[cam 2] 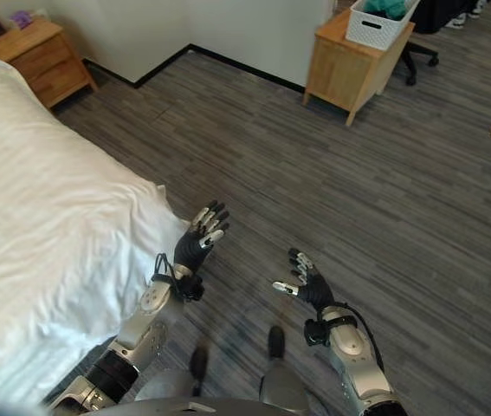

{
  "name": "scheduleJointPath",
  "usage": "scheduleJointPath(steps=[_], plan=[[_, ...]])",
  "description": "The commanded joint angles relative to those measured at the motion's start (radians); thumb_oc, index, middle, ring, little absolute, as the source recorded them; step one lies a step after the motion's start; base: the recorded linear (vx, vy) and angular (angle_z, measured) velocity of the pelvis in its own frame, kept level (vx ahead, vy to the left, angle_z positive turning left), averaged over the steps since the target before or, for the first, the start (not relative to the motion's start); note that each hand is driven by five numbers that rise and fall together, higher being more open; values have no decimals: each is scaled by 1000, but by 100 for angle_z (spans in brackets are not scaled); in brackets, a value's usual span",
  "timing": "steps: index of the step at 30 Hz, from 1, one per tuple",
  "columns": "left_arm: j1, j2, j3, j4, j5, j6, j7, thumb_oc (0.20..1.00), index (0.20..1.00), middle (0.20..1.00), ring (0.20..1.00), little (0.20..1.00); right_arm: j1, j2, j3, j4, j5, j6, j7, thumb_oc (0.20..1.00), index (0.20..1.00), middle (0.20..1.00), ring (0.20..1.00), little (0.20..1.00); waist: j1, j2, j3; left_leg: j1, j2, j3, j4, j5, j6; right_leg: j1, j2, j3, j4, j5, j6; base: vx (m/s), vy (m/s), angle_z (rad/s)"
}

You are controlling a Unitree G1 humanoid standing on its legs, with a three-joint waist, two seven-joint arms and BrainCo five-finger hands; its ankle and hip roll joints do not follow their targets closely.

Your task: Making the bed.

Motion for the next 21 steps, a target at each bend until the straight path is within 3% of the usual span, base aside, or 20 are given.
scheduleJointPath(steps=[1, 4, 5, 8, 10, 12, 13, 14, 15, 16, 17, 18, 21], plan=[[-17, -29, 24, -21, 20, -65, 12, 1000, 1000, 1000, 1000, 1000, 19, -15, -1, -72, -36, -48, -5, 1000, 1000, 1000, 1000, 1000, 29, -4, -21, -223, -33, 69, -24, 218, -83, 257, 57, -42, -27, -168, 18, 452, 38, -150], [-21, -38, 37, -14, 11, -66, 28, 1000, 1000, 1000, 1000, 1000, 16, -5, -5, -74, -42, -40, -18, 1000, 1000, 1000, 1000, 1000, 52, 4, -24, -278, -19, 156, -32, 241, -82, 308, 64, -21, -27, -207, 19, 363, 98, -59], [-20, -40, 42, -12, 5, -65, 24, 1000, 1000, 1000, 1000, 1000, 18, -2, -8, -77, -47, -38, -15, 1000, 1000, 1000, 1000, 1000, 53, 4, -32, -272, -13, 170, -32, 226, -65, 317, 61, -16, -27, -208, 29, 358, 135, -15], [-14, -35, 44, -15, 3, -66, 38, 1000, 1000, 1000, 1000, 1000, 31, 8, -7, -80, -73, -31, -20, 1000, 1000, 1000, 1000, 1000, 49, -7, -48, -262, -14, 151, -32, 243, -48, 331, 43, -19, -27, -219, 45, 301, 117, -28], [-19, -23, 38, -22, -2, -66, 39, 1000, 1000, 1000, 1000, 1000, 36, 16, -10, -77, -94, -34, -26, 1000, 1000, 1000, 1000, 1000, 49, -43, -58, -244, -26, 141, -32, 236, -30, 365, 17, -18, -27, -220, 46, 325, 75, -10], [-30, -4, 25, -30, 4, -59, 37, 1000, 1000, 1000, 1000, 1000, 35, 23, -5, -77, -107, -41, -34, 1000, 1000, 1000, 1000, 1000, 48, -75, -56, -204, -35, 140, -32, 209, -4, 333, 0, -40, 95, -183, 76, 296, 50, -10], [-50, 10, 24, -37, 16, -60, 51, 1000, 1000, 1000, 1000, 1000, 28, 25, 1, -83, -111, -40, -35, 1000, 1000, 1000, 1000, 1000, 36, -88, -44, -166, -41, 140, -32, 185, 10, 294, -6, -50, 198, -135, 118, 191, 46, 12], [-51, 9, 24, -37, 16, -60, 51, 1000, 1000, 1000, 1000, 1000, 28, 24, 1, -82, -111, -40, -35, 1000, 1000, 1000, 1000, 1000, 39, -85, -46, -169, -36, 142, -32, 187, 9, 291, -2, -47, 197, -132, 117, 242, 91, 19], [-79, 25, 10, -34, 36, -63, 61, 1000, 1000, 1000, 1000, 1000, 23, 29, 6, -94, -114, -40, -30, 1000, 1000, 1000, 1000, 1000, 15, -81, -33, -103, -24, 128, -32, 149, 20, 204, -9, -64, 365, -48, 159, 254, 89, 15], [-87, 30, 4, -35, 48, -63, 65, 1000, 1000, 1000, 1000, 1000, 32, 33, 5, -100, -115, -40, -25, 1000, 1000, 1000, 1000, 1000, 2, -73, -27, -76, -17, 110, -32, 136, 21, 152, -15, -78, 430, -3, 161, 262, 88, -4], [-87, 30, 4, -36, 49, -63, 65, 1000, 1000, 1000, 1000, 1000, 32, 33, 4, -101, -115, -39, -25, 1000, 1000, 1000, 1000, 1000, -1, -76, -26, -76, -21, 108, -32, 135, 21, 151, -19, -81, 438, -10, 162, 313, 49, 12], [-71, 29, 8, -33, 35, -58, 52, 1000, 1000, 1000, 1000, 1000, 27, 38, -8, -72, -106, -47, -32, 1000, 1000, 1000, 1000, 1000, -14, -60, -22, -48, -11, 79, -32, 116, 21, 96, -37, -114, 463, 6, 141, 289, 26, 37], [-76, 33, -1, -37, 32, -60, 47, 1000, 1000, 1000, 1000, 1000, 40, 48, -22, -79, -110, -40, -34, 1000, 1000, 1000, 1000, 1000, -57, -56, -18, -12, -17, 35, -32, 80, 14, 43, -38, -124, 358, -39, 105, 348, -2, 69]])
